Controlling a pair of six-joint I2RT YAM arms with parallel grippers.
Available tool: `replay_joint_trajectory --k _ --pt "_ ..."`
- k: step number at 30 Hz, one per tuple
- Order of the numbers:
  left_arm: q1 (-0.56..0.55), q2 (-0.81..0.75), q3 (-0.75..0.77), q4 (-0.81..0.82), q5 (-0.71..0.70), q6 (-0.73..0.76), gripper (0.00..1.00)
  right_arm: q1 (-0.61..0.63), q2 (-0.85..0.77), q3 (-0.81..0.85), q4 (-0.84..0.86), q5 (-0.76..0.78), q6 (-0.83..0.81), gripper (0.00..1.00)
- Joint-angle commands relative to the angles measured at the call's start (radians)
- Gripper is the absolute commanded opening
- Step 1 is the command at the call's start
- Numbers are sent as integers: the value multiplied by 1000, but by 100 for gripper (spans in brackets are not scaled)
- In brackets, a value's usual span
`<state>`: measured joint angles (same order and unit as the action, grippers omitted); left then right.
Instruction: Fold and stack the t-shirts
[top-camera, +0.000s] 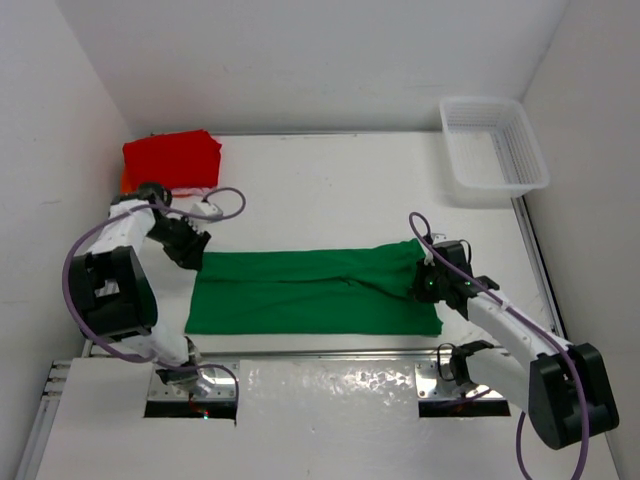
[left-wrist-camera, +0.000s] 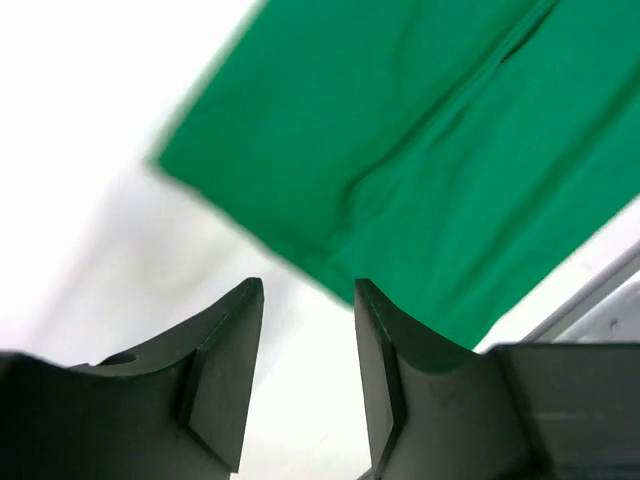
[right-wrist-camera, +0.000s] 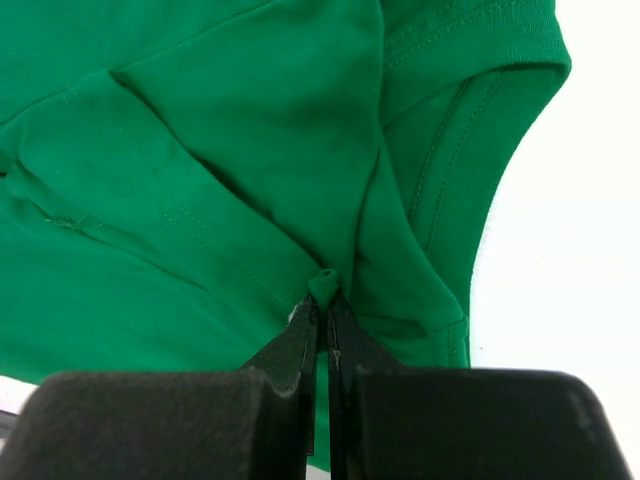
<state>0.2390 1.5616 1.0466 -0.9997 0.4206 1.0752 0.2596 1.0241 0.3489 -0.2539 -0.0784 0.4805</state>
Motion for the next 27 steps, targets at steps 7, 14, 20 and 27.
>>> replay_joint_trajectory --k 7,14,20,27 --pt "-80 61 135 -91 138 11 41 6 -9 2 42 -17 15 0" --pt "-364 15 193 100 208 -253 45 6 2 -60 94 -41 70 0" --pt "-772 173 357 421 199 -593 48 4 42 -94 140 -61 122 0" --pt "-958 524 620 478 213 -724 46 1 5 -145 183 -37 171 0"
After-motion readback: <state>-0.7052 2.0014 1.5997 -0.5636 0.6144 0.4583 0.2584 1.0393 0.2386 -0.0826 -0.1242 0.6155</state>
